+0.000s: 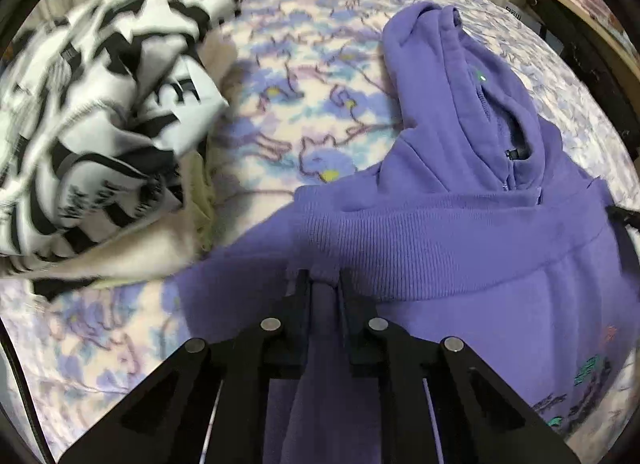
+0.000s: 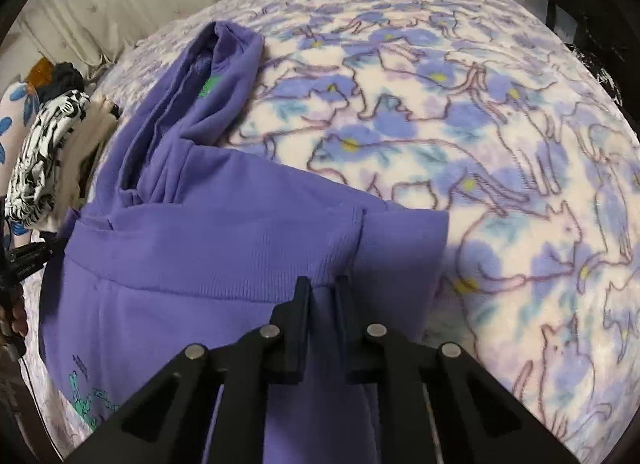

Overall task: Fold large clothes
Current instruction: 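Lift the hem with both tools and fold it up toward the hood, then lay the hem down on the hoodie and open both tools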

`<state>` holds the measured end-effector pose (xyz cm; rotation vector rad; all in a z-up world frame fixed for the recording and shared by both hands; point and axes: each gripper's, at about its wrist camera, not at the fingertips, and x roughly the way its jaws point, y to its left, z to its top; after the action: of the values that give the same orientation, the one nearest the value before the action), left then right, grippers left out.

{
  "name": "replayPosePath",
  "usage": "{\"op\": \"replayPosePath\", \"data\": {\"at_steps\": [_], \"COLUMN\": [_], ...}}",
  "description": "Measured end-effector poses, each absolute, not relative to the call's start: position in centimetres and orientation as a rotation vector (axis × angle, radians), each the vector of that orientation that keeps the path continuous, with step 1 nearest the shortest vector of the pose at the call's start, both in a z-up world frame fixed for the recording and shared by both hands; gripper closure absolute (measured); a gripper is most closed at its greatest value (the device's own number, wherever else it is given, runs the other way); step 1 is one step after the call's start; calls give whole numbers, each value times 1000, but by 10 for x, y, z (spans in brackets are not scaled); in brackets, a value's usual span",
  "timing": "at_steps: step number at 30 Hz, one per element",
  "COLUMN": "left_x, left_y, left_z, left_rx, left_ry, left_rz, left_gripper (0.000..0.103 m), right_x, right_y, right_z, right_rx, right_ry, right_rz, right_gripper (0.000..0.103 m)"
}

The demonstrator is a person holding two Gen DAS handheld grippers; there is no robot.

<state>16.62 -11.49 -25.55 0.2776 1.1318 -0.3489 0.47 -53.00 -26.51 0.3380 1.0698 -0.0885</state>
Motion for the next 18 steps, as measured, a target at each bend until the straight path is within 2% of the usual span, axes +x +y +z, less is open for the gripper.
{"op": "replayPosePath", "data": {"at_steps": [10,18], "left_x": [152,187], "left_y": [-97,-91], "left_z": [-200,-256], "left_rx": [191,116], "left_ry": [956,1051], "left_rz": [-190,-105], "left_gripper": [95,95], "right_x": [-17,23], "right_y": [-539,-551], "right_z": [-208,-271], "right_rx": [410,444], "right_ry": [836,931], "right_rz": [-212,-276], "right_gripper": [94,94]}}
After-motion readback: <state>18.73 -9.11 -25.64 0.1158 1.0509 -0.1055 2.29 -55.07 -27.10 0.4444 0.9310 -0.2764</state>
